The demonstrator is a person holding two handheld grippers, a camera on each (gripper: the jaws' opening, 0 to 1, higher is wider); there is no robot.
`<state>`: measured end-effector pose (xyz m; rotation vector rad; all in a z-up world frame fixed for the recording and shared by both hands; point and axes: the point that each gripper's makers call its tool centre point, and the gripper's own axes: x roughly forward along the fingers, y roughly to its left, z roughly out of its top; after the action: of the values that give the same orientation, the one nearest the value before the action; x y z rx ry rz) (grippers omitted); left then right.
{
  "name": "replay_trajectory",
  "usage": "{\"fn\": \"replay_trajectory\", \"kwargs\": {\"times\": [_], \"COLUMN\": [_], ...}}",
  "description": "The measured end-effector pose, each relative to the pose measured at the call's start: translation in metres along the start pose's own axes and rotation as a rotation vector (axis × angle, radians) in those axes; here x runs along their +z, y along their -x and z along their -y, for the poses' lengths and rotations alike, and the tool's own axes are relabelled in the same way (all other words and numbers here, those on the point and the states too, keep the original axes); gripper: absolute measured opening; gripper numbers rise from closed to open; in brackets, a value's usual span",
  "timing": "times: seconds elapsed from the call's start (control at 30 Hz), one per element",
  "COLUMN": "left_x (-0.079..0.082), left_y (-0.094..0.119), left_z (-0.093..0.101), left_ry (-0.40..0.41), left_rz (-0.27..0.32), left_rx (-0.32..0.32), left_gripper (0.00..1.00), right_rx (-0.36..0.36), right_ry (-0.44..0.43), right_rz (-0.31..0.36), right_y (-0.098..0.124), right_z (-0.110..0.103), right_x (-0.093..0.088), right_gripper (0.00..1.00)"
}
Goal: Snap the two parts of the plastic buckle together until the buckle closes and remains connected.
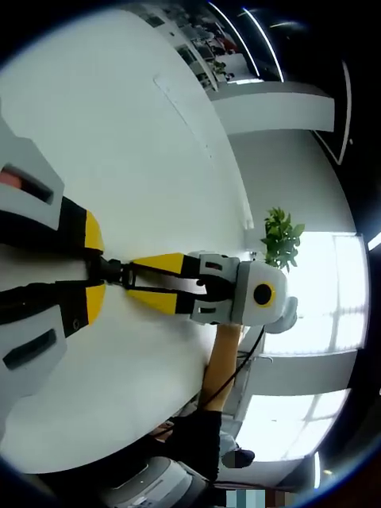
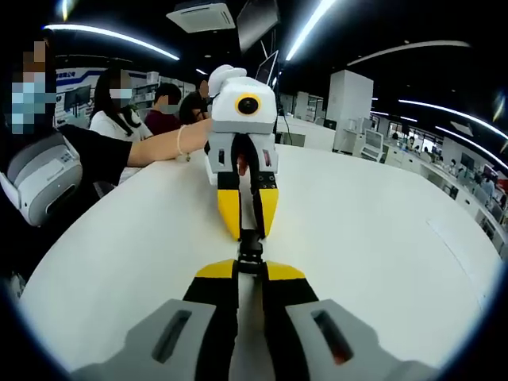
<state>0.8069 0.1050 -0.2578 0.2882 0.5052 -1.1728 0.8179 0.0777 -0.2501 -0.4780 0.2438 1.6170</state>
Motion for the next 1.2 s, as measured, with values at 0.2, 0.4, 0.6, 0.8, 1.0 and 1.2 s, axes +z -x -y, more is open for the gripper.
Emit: {"fn": "replay_trajectory", "kwargs": {"times": [0.2, 0.4, 0.6, 0.8, 1.0, 1.2], "left_x": [-0.0004, -0.0001, 0.0004, 0.0004, 0.0002, 0.0004], "left_y": [0.0008, -0.0010, -0.0018, -0.0024, -0.0027, -0.0030], "left_z": [0.0010, 0.0038, 0.0045, 0.0052, 0.0063, 0.0064], "left_ry": [-0.025, -0.033, -0.033, -0.036, -0.037, -0.039], "left_rz": [-0.002, -0.003, -0.002, -0.003, -0.003, -0.005], "left_rx": [-0.012, -0.017, -0.017, -0.014, -0.015, -0.015], "left_gripper": [0.10, 0.10, 0.10, 0.10, 0.10, 0.10], "right_rx": [0.022, 0.054, 0.052, 0.048, 0.048, 0.049], "right_ry": [0.021, 0.031, 0.018, 0.004, 0.011, 0.024], "right_rz": [0.011, 0.010, -0.004, 0.001, 0.009, 0.010], "right_y": [-0.0005, 0.0002, -0.0002, -0.0010, -0.0018, -0.0019], "right_z": [-0.0013, -0.0015, -0.0021, -0.0014, -0.0015, -0.0016], "right_x": [0.0002, 0.0004, 0.0002, 0.0002, 0.0009, 0.0011], "right_gripper": [0.10, 0.10, 0.10, 0.10, 0.10, 0.10]}}
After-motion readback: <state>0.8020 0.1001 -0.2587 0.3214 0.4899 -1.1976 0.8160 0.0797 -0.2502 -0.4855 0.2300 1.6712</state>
